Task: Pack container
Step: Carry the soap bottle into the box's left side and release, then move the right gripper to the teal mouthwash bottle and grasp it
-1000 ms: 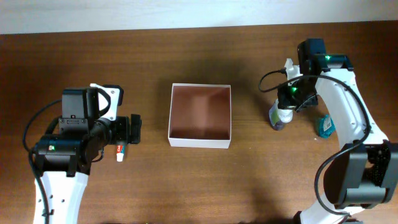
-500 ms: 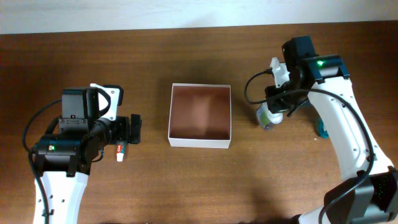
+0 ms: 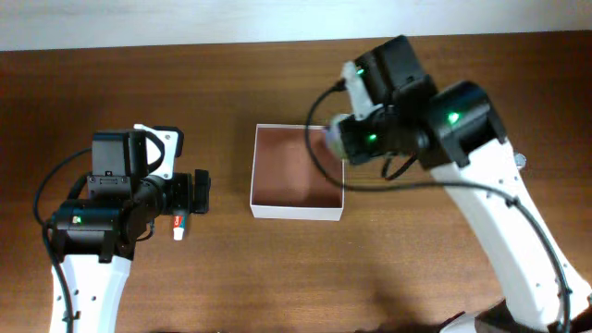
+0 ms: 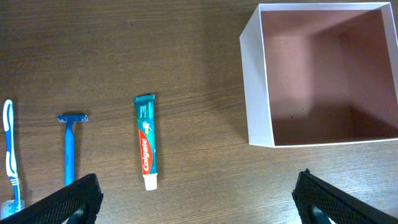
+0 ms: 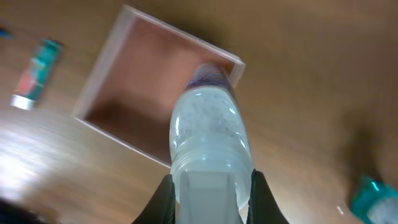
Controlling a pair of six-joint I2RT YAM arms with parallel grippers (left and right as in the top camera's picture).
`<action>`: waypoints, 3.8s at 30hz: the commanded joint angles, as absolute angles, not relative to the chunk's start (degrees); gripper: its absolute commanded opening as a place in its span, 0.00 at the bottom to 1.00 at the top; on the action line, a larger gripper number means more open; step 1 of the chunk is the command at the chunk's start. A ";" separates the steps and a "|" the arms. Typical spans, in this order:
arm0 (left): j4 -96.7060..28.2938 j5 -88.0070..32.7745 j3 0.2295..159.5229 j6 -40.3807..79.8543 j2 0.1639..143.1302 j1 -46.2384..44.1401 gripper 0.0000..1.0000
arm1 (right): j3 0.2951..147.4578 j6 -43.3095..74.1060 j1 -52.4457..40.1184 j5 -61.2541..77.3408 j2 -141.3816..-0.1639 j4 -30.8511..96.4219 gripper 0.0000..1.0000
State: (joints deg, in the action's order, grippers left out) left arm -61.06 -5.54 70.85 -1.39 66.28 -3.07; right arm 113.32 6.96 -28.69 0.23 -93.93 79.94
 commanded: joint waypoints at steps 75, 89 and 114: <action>-61.10 -5.10 71.83 -0.84 66.43 -3.22 1.00 | 97.32 7.22 22.63 -1.19 -109.23 75.57 0.99; -61.63 -5.10 71.83 -0.84 66.43 -3.22 1.00 | 90.08 7.31 24.14 -0.38 -109.23 70.24 0.72; -61.60 -4.71 71.83 -0.84 66.43 -3.22 0.99 | 90.11 7.29 25.15 2.87 -108.57 71.57 0.20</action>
